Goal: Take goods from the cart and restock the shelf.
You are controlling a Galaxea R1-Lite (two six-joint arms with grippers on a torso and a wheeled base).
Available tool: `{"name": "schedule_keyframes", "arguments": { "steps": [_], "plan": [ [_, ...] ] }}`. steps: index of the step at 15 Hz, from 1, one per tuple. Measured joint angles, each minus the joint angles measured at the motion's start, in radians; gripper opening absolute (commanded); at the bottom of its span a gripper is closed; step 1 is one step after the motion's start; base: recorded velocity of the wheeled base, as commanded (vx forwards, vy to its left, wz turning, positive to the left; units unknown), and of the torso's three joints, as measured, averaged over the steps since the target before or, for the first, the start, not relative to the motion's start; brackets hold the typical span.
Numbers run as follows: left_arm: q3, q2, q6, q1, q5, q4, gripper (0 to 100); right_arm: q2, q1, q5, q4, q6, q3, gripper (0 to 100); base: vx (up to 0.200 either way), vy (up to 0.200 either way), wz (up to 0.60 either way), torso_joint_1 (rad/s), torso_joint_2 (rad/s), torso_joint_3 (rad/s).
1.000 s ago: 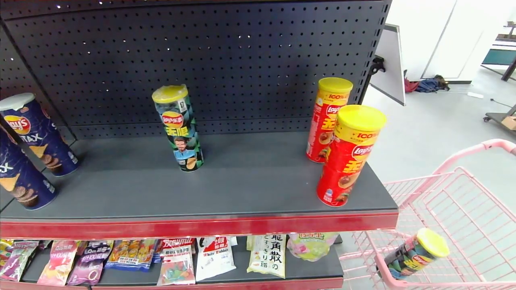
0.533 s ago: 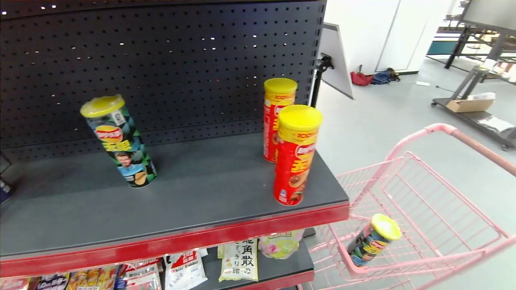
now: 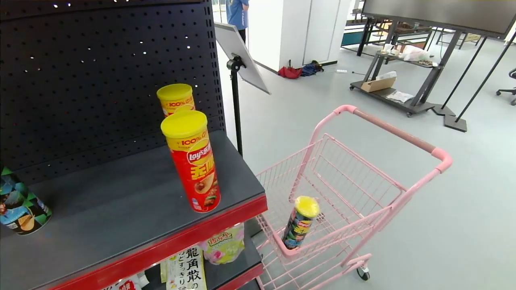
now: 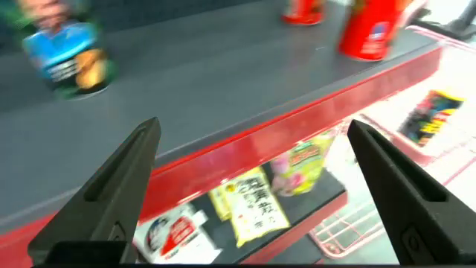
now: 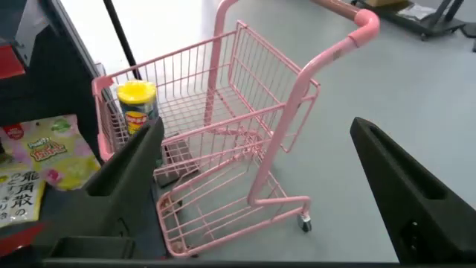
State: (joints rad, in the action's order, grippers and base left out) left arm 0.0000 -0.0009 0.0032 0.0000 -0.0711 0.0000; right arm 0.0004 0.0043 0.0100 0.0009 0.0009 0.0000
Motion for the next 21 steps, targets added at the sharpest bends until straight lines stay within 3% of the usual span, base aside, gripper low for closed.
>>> {"name": "schedule_keyframes", "arguments": {
  "steps": [9, 21],
  "plan": [
    [0.000, 0.000, 0.000, 0.000, 0.000, 0.000, 100, 0.000, 0.001, -0.001, 0.000, -0.001, 0.000, 100, 0.000, 0.000, 0.00, -0.102, 0.26, 0.153],
    [0.000, 0.000, 0.000, 0.000, 0.001, 0.000, 100, 0.000, 0.000, -0.001, 0.000, -0.001, 0.000, 100, 0.000, 0.000, 0.00, -0.149, 0.42, 0.268]
  ]
}}
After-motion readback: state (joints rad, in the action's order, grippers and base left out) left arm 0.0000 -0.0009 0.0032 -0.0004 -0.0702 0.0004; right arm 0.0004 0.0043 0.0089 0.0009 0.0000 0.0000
